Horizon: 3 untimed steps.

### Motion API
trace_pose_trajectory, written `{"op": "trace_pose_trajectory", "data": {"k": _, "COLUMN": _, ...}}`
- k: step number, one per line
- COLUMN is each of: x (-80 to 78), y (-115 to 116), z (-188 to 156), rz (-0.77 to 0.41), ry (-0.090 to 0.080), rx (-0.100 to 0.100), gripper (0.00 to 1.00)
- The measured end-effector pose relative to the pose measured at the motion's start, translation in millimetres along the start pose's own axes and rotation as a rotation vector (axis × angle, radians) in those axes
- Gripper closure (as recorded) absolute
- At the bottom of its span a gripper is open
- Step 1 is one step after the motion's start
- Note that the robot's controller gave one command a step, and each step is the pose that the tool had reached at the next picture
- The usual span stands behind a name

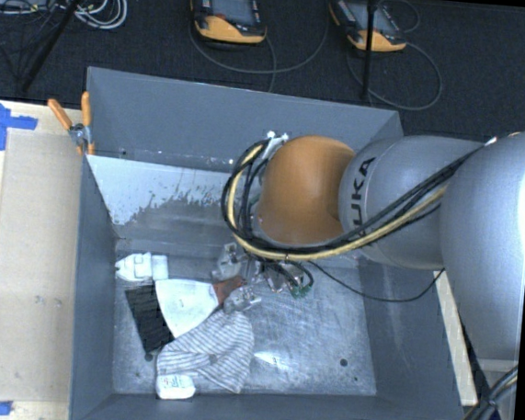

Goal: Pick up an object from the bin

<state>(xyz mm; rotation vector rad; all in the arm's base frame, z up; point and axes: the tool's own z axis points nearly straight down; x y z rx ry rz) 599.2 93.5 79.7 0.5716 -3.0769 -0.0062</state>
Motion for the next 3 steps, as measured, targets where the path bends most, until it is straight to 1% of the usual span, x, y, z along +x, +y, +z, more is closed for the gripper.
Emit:
{"op": "trace_pose_trajectory", "data": {"k": 1, "x": 1.4, "y": 0, "z": -12, "rz": 0.0, "ry": -0.007, "rx": 0.003, "gripper": 1.0}}
{"op": "trace_pose_trajectory", "data": {"k": 3, "x": 0.8, "y": -1, "z": -33, "rz": 0.001, "ry": -0.013, "rx": 0.006, "gripper": 1.0}}
